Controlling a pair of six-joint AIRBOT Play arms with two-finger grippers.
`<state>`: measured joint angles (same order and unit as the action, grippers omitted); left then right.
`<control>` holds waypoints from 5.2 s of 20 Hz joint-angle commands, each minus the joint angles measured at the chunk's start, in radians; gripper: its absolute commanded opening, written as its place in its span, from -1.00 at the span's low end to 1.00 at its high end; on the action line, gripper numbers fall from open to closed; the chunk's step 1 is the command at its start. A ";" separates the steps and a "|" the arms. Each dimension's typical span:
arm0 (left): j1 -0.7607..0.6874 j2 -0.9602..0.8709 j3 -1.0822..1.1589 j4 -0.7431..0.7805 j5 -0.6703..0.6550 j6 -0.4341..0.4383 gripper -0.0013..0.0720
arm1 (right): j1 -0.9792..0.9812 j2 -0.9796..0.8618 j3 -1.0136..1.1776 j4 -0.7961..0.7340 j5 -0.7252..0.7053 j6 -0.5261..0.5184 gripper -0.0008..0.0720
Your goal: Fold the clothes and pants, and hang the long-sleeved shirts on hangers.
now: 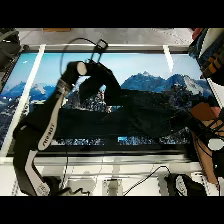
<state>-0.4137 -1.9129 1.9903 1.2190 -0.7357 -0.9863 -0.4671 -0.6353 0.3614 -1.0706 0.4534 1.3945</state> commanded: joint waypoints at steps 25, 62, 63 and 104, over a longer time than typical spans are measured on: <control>0.309 -0.190 -0.018 -0.019 -0.597 -0.810 0.80 | 0.000 -0.001 0.000 -0.033 0.033 0.000 0.19; 0.463 0.134 -0.038 0.457 -0.037 -0.899 -0.90 | 0.000 -0.001 0.000 0.002 0.039 0.001 0.17; 0.475 0.134 -0.038 0.457 -0.039 -0.867 -0.90 | 0.000 -0.001 0.000 0.010 0.024 0.004 0.17; 0.867 0.071 -0.201 0.089 -0.342 -0.675 0.74 | 0.000 -0.001 0.000 0.016 -0.032 0.001 0.17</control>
<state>0.4400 -1.8324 1.8244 1.4048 -1.1904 -1.6814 -0.4671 -0.6353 0.3618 -1.0534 0.4297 1.3960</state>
